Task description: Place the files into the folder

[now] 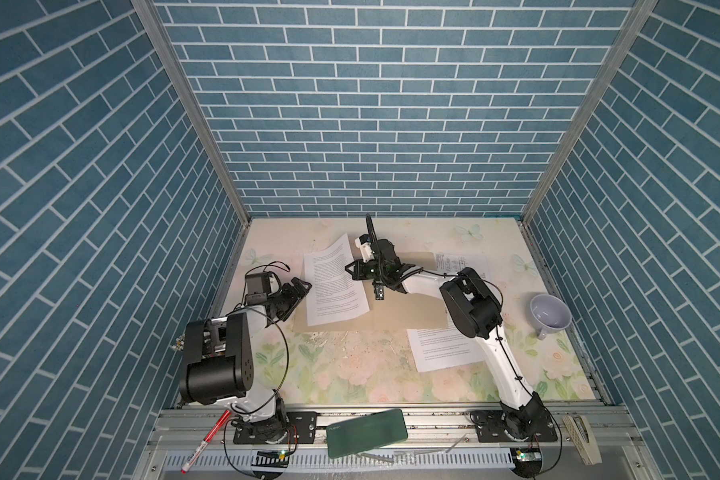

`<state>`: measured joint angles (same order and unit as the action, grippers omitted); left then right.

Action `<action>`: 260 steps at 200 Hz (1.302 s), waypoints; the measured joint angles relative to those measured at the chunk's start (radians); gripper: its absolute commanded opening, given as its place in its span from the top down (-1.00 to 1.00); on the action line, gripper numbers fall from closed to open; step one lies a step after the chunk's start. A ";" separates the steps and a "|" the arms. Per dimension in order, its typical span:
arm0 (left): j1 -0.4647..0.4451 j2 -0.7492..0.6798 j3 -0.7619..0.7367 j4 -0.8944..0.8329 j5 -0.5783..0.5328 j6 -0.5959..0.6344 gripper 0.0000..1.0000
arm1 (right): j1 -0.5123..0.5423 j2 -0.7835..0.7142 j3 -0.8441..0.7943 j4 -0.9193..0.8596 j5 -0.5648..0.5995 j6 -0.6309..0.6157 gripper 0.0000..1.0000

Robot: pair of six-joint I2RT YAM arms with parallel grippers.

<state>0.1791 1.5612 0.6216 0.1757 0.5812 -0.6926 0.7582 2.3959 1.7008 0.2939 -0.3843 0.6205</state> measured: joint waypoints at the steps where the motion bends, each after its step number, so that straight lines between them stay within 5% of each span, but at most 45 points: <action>1: 0.000 0.000 0.000 0.000 0.000 0.000 -0.92 | 0.000 -0.001 0.000 -0.002 0.002 0.000 0.98; 118: 0.000 -0.023 -0.026 0.006 0.008 -0.011 -0.92 | 0.000 -0.045 0.002 -0.141 0.049 0.021 0.63; 260: 0.000 -0.034 -0.044 0.021 0.008 -0.012 -0.92 | -0.006 -0.045 0.052 -0.325 0.040 0.049 0.98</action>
<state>0.1791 1.5276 0.5777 0.1970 0.5892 -0.7044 0.7517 2.3505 1.7527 -0.0311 -0.3439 0.6697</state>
